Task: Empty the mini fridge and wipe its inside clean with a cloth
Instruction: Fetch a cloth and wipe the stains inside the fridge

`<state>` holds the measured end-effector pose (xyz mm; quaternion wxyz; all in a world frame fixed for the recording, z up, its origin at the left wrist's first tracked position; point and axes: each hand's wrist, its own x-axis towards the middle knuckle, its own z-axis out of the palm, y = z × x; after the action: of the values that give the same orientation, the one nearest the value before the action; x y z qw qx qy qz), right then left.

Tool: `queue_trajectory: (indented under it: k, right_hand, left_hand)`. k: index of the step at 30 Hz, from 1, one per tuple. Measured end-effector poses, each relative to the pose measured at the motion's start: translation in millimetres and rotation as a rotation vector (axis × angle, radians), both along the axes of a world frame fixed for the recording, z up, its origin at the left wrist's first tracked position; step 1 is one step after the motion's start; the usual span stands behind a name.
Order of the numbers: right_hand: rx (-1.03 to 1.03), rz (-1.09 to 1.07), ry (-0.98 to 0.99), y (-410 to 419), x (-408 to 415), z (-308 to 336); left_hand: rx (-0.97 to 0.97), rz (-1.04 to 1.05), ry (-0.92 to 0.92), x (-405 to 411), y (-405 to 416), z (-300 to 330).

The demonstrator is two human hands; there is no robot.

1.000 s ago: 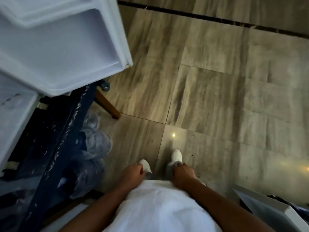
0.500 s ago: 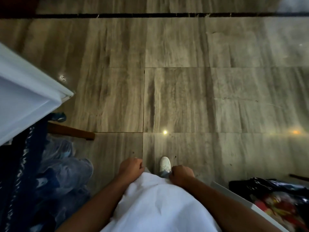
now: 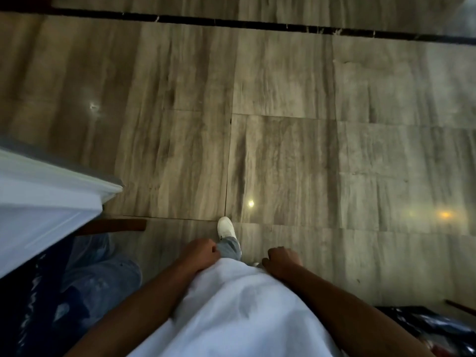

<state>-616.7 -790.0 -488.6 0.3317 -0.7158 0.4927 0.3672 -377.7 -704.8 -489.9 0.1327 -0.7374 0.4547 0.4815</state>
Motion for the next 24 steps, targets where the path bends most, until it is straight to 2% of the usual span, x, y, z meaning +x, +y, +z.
queue_trajectory:
  k: [7,13,16,20,24]
  right_hand:
    - [-0.176,0.193,-0.054,-90.1,98.2,13.8]
    - [-0.067,0.302,0.001,-167.0,173.6,3.0]
    - [-0.056,0.297,-0.046,-217.5,215.2,-2.5]
    - [-0.015,0.497,0.008,-276.4,250.1,-8.4]
    - [0.006,0.583,0.029,-314.7,283.3,-8.6]
  left_hand:
    - [0.072,0.055,0.041,63.5,-57.5,-1.1]
    - [0.075,0.147,0.09,103.5,-106.7,-10.8]
    - [0.046,0.23,0.029,127.3,-137.5,-13.6]
    - [-0.036,0.385,-0.087,165.4,-184.2,-5.5]
    - [-0.101,0.539,-0.141,202.9,-217.0,2.2]
